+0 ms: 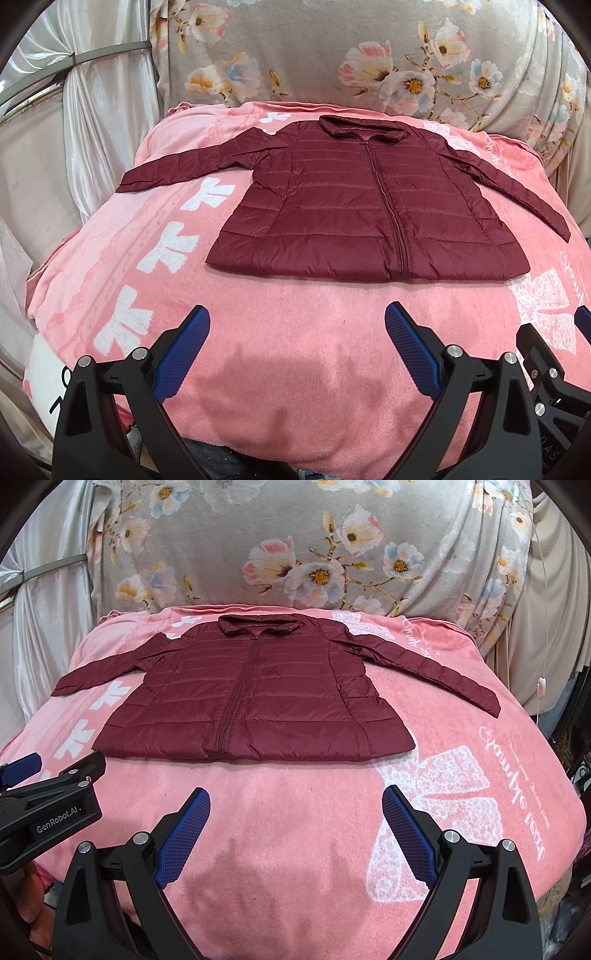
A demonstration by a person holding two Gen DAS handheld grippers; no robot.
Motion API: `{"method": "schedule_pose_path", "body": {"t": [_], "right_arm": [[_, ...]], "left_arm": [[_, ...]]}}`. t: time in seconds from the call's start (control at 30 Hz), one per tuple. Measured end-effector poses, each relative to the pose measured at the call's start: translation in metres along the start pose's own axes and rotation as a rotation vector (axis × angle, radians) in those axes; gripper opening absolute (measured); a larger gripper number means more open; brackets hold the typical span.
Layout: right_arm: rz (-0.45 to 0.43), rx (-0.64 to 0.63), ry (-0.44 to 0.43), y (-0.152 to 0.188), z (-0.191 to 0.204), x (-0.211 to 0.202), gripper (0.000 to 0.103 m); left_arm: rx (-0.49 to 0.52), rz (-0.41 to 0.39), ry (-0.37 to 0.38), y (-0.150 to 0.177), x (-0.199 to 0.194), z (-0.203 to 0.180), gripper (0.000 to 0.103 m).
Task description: Fold large clothes
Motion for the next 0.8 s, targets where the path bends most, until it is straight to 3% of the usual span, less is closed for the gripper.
{"method": "schedule_pose_path", "body": {"t": [0.43, 0.67, 0.8], "right_arm": [[0.007, 0.012, 0.017, 0.002, -0.013, 0.022, 0.092], [0.004, 0.059, 0.028, -0.028, -0.042, 0.057, 0.092], [-0.039, 0.152, 0.007, -0.064, -0.089, 0.086, 0.092]], "left_arm": [[-0.019, 0.017, 0.012, -0.002, 0.017, -0.001, 0.094], [-0.044, 0.038, 0.018, -0.023, 0.045, 0.0, 0.096], [-0.093, 0.047, 0.032, -0.041, 0.069, 0.011, 0.097]]}}
Point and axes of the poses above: each gripper's, at about its wrist camera, not at the fingertips, and x roughly the way its jaws point, z to its left, y to its underside, the point moved 2 cm from there along x, roughly the way its jaws point, and after that the axes turned 12 degrees about x, right-handed, at the moved point
